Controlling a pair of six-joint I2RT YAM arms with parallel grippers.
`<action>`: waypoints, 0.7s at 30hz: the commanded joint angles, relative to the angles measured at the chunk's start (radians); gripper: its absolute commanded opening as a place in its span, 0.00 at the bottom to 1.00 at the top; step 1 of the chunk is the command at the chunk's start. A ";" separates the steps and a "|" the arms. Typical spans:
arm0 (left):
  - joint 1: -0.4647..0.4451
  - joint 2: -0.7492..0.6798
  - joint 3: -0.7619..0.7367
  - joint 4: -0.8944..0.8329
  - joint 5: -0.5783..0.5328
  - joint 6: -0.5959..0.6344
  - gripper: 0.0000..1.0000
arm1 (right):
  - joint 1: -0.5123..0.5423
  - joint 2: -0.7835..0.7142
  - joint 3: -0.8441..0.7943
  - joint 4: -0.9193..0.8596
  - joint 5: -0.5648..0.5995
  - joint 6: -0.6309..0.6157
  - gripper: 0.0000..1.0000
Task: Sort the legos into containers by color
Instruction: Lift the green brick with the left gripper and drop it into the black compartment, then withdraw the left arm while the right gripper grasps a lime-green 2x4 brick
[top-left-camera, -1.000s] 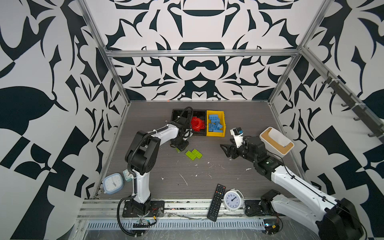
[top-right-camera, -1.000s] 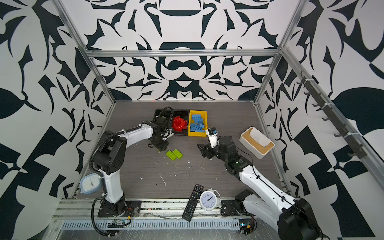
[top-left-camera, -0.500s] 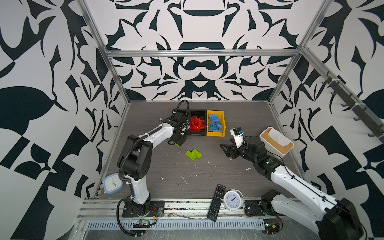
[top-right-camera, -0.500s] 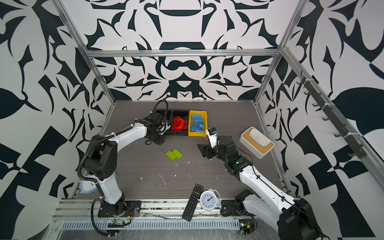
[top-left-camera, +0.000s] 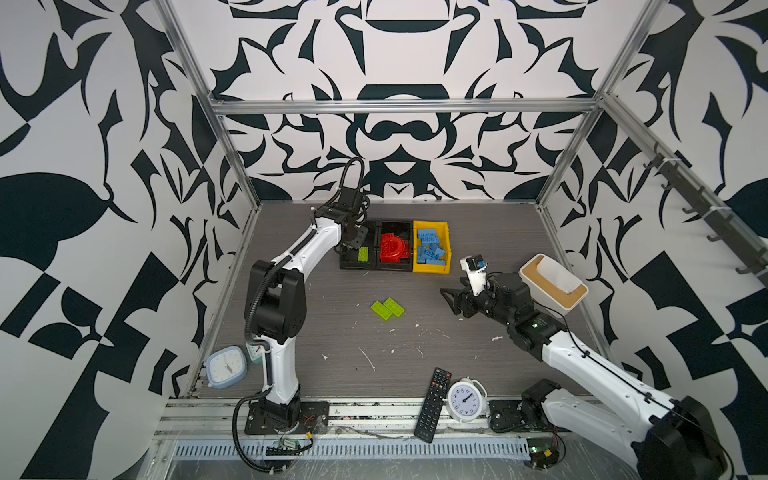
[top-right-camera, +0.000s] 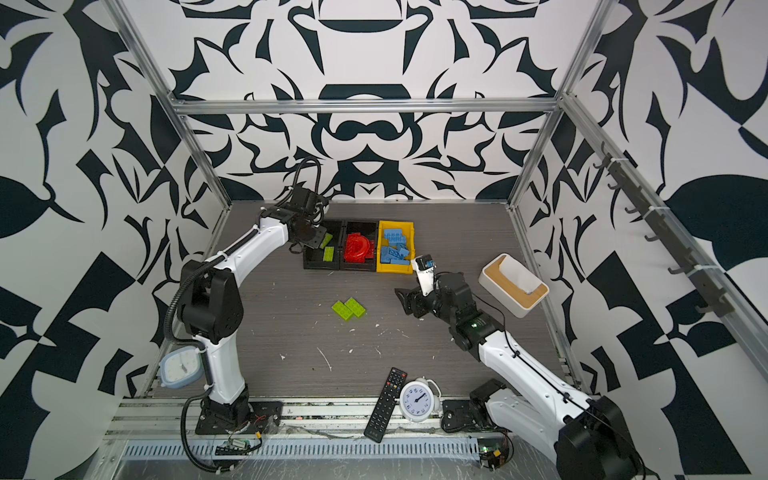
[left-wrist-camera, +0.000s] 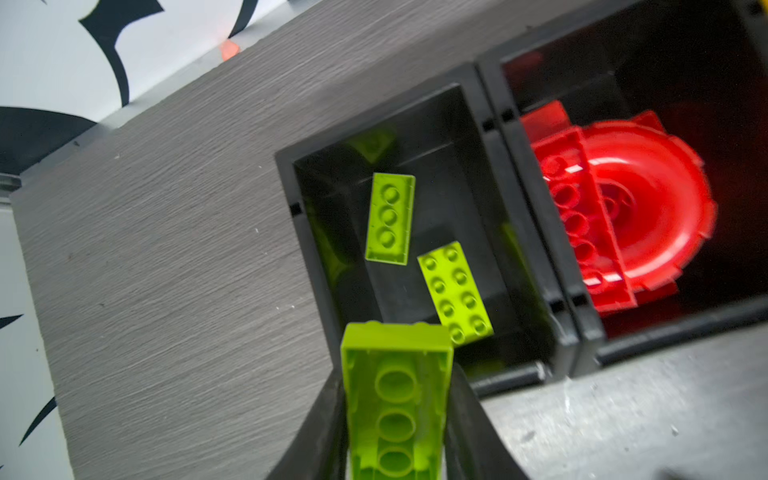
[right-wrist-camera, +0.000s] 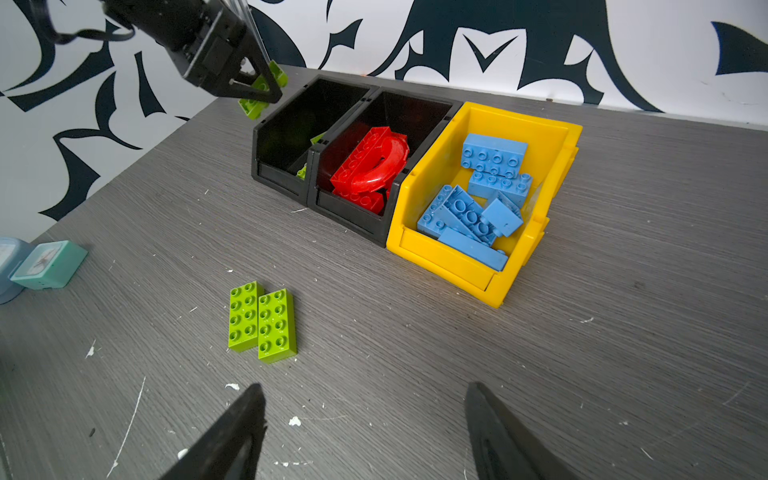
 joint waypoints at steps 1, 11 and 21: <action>0.008 0.071 0.068 -0.054 0.036 -0.021 0.24 | -0.002 -0.012 0.003 0.039 -0.009 0.002 0.78; 0.014 0.114 0.082 -0.009 0.089 -0.038 0.65 | 0.005 0.049 0.049 -0.012 -0.041 -0.007 0.76; 0.038 -0.178 -0.122 0.134 0.195 -0.145 0.86 | 0.247 0.383 0.281 -0.228 0.091 -0.163 0.71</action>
